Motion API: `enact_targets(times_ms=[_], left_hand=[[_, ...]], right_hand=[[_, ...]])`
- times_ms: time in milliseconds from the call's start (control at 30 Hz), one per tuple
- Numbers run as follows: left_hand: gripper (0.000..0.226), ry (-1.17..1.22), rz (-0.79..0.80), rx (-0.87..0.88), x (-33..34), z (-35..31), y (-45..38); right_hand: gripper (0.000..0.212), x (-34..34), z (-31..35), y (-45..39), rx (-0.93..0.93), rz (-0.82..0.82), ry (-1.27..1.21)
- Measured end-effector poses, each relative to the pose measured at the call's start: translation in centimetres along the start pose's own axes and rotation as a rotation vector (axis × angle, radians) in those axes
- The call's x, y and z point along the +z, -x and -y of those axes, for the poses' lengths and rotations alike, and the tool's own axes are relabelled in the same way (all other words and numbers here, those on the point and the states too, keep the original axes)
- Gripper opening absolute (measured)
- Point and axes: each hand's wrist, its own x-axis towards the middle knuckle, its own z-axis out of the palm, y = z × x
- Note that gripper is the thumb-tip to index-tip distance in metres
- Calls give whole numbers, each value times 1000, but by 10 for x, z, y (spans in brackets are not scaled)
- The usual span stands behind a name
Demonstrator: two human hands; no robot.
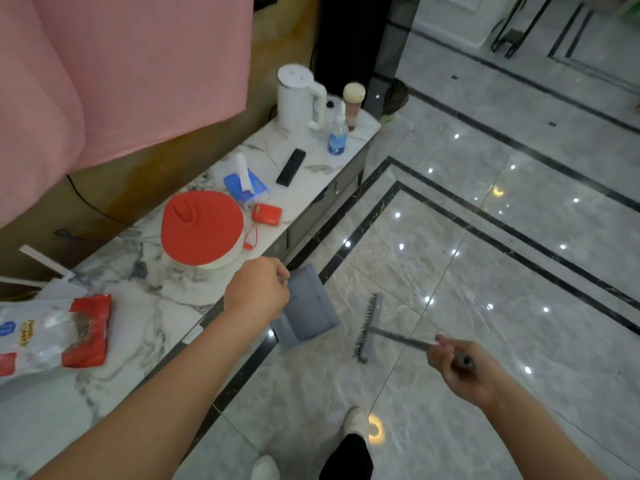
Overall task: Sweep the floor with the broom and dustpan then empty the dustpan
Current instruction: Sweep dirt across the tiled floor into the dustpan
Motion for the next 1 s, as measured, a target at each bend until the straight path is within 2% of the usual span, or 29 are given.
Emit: enact_targets(times_ms=[100,267,467,567,700,867,1000], left_hand=[[20,-19,8,45,-20,-15,11],[18,-42,6,137,-63,-48,40],[15,-50,-10,188,-105,-87,84],[16,7,-27,199,-115,-105,107],[16,-63,-75,257,-113,-126,147],[20,-120,-109,274,-91,-156,206],[18,-143,-127,247,-58,-183,250]], right_hand=[[21,37,1,33,-220,51,153],[50,64,2,107,-440,112,329],[35,45,13,196,-620,178,515],[23,21,14,231,-721,106,702],[44,-17,14,266,-840,-98,893],[40,-82,21,302,-943,-251,1081],[41,-142,33,330,-1012,-317,1130]])
